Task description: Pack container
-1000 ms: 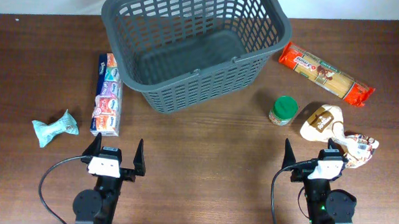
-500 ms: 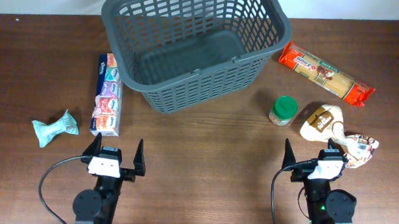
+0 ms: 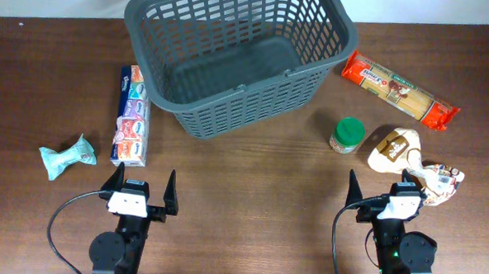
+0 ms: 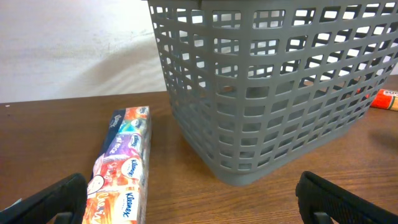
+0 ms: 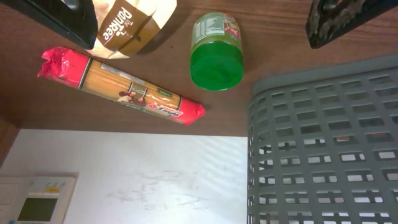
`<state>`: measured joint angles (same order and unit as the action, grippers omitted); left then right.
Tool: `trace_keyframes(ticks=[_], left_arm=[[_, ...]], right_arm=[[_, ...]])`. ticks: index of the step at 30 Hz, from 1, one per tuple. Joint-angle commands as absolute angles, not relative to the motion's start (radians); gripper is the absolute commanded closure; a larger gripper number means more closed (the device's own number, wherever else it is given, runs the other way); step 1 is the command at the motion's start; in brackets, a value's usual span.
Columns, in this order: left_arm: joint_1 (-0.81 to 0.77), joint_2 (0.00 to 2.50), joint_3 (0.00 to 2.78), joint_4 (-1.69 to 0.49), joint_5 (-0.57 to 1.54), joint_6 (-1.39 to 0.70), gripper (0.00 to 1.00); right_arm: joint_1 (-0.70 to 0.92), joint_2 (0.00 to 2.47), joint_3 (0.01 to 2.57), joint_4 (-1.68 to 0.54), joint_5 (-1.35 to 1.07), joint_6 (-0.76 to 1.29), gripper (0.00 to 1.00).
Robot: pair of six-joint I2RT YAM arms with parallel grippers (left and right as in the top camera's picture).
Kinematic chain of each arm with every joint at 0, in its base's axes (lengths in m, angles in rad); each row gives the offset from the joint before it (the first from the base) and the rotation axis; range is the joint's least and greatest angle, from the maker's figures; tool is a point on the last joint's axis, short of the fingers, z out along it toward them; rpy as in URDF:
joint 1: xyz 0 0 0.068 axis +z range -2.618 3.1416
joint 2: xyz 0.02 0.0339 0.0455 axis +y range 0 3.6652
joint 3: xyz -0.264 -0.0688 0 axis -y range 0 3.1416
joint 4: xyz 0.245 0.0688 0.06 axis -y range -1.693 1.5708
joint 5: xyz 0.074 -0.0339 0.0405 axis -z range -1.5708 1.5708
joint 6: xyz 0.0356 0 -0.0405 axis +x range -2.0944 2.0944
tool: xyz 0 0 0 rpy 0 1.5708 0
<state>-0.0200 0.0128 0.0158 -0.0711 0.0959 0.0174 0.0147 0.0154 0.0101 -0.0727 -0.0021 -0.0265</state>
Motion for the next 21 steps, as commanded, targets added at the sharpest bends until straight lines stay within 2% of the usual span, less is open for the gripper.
trace_keyframes(ticks=[1, 21], left_arm=[[-0.016, 0.006, 0.009, -0.073, 0.085, 0.015, 0.01], [-0.017, 0.006, 0.009, -0.064, 0.067, 0.015, 0.01]], right_arm=[[0.02, 0.003, 0.006, -0.08, -0.004, -0.026, 0.01], [0.02, 0.003, 0.006, -0.072, -0.011, -0.022, 0.01]])
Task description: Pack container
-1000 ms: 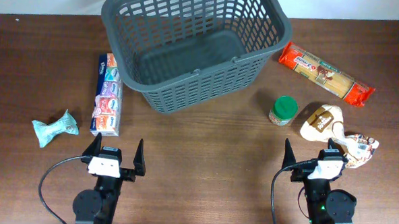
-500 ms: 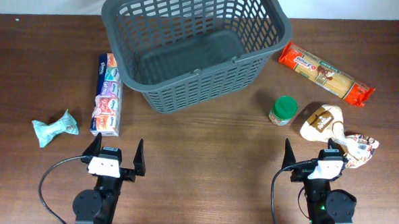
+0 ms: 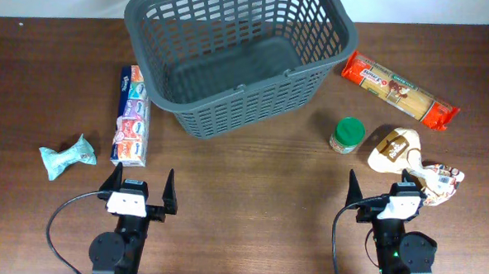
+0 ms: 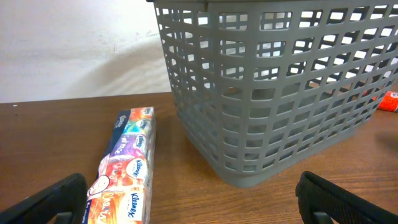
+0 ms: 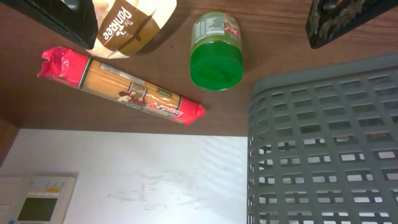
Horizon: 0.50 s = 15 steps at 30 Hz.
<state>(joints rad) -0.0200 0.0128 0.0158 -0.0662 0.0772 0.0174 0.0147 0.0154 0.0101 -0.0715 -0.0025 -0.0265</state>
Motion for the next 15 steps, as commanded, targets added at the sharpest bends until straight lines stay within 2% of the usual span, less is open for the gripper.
trace_keyframes(ticks=[1, 6, 11, 15], left_arm=[[-0.017, 0.006, 0.009, -0.065, 0.067, 0.015, 0.01], [-0.017, 0.006, 0.009, -0.064, 0.085, 0.014, 0.01], [-0.017, 0.006, 0.01, -0.063, 0.099, -0.02, 0.01], [-0.017, 0.006, 0.038, -0.061, 0.302, -0.077, 0.01]], right_arm=[[0.02, 0.003, 0.006, -0.072, -0.011, -0.022, 0.01], [0.02, 0.003, 0.006, -0.071, -0.035, -0.02, 0.01], [0.02, 0.003, 0.025, -0.024, -0.155, -0.017, 0.01], [0.019, 0.013, 0.13, -0.02, -0.178, 0.016, 0.01]])
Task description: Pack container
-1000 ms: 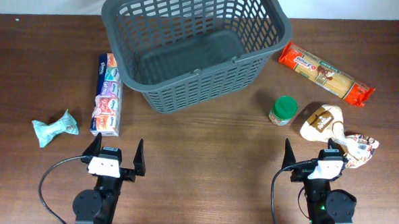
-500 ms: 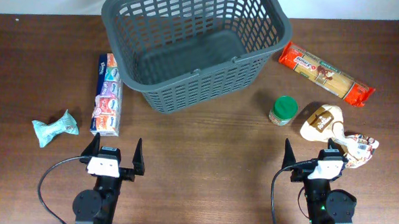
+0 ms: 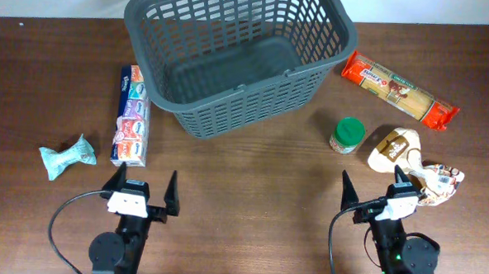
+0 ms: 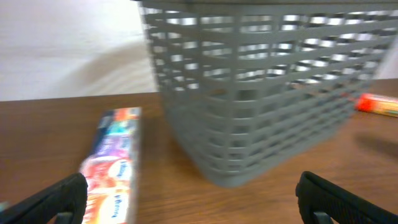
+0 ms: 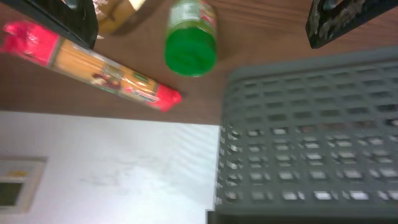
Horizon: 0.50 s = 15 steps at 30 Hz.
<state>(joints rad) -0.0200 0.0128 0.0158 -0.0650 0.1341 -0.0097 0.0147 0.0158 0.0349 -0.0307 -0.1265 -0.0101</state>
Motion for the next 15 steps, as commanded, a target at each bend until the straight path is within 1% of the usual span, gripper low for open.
trace_keyframes(ticks=[1, 6, 9, 11, 12, 15], left_arm=[[-0.017, 0.006, 0.043, -0.061, 0.355, -0.112, 0.01], [-0.017, 0.006, 0.063, -0.059, 0.53, -0.346, 0.01], [-0.017, 0.006, 0.064, -0.037, 0.59, -0.406, 0.01], [-0.017, 0.006, 0.064, -0.038, 0.592, -0.42, 0.01], [-0.017, 0.006, 0.064, -0.038, 0.593, -0.424, 0.01], [-0.017, 0.006, 0.064, -0.036, 0.601, -0.426, 0.01]], right_arm=[[0.02, 0.022, 0.165, -0.021, -0.179, 0.017, 0.01], [0.02, 0.133, 0.372, -0.036, -0.199, 0.034, 0.01], [0.02, 0.258, 0.535, -0.116, -0.235, 0.034, 0.01], [0.02, 0.364, 0.661, -0.177, -0.356, 0.034, 0.01], [0.02, 0.424, 0.734, -0.197, -0.458, 0.034, 0.01], [0.02, 0.5, 0.833, -0.205, -0.582, 0.034, 0.01]])
